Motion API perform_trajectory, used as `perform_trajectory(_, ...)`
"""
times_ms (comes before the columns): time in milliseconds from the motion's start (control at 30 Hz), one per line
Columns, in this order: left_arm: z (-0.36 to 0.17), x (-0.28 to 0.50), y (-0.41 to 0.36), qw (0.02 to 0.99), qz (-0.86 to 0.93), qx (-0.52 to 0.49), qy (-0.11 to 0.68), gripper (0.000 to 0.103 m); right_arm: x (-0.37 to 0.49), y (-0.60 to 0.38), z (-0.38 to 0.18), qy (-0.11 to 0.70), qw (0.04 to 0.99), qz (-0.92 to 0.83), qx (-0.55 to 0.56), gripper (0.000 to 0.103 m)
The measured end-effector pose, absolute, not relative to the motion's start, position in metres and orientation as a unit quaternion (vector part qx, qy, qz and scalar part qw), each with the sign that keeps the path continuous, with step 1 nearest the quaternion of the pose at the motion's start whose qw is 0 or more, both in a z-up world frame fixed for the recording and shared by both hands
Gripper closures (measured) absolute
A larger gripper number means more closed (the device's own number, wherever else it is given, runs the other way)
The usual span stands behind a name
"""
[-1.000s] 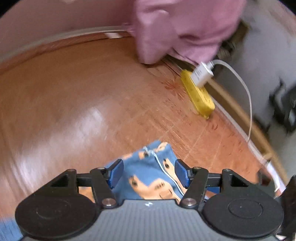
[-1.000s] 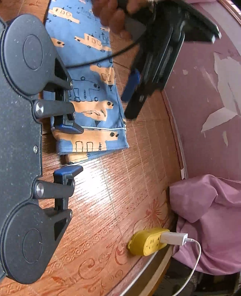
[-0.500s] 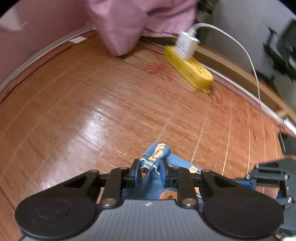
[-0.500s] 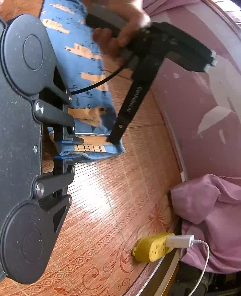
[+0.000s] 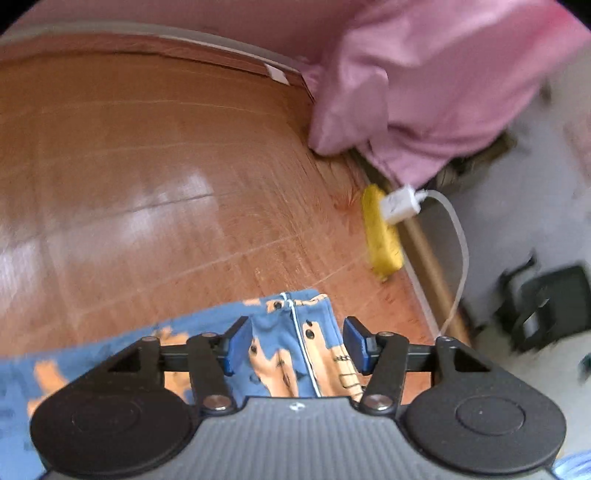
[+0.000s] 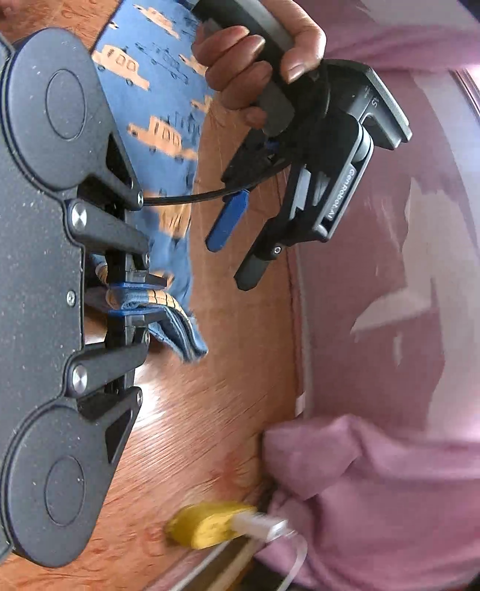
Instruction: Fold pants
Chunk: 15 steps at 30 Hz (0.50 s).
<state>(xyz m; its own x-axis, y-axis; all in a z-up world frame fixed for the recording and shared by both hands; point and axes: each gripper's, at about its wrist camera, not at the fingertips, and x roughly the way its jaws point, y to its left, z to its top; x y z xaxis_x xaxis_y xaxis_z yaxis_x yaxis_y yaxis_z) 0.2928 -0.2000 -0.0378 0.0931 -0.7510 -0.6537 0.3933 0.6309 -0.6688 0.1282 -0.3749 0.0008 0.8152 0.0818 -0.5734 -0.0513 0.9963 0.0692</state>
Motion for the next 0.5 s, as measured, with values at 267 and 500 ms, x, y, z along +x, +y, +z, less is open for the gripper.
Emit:
perform_trajectory(267, -0.058, 0.274, -0.110, 0.691, -0.410, -0.268, 0.531, 0.032, 0.127, -0.283, 0.024, 0.276, 0.947, 0.120, -0.115, 0.093)
perform_trajectory(500, -0.096, 0.259, -0.040, 0.665, -0.399, -0.353, 0.523, 0.029, 0.117, -0.215, 0.008, 0.298, 0.917, 0.188, -0.185, 0.093)
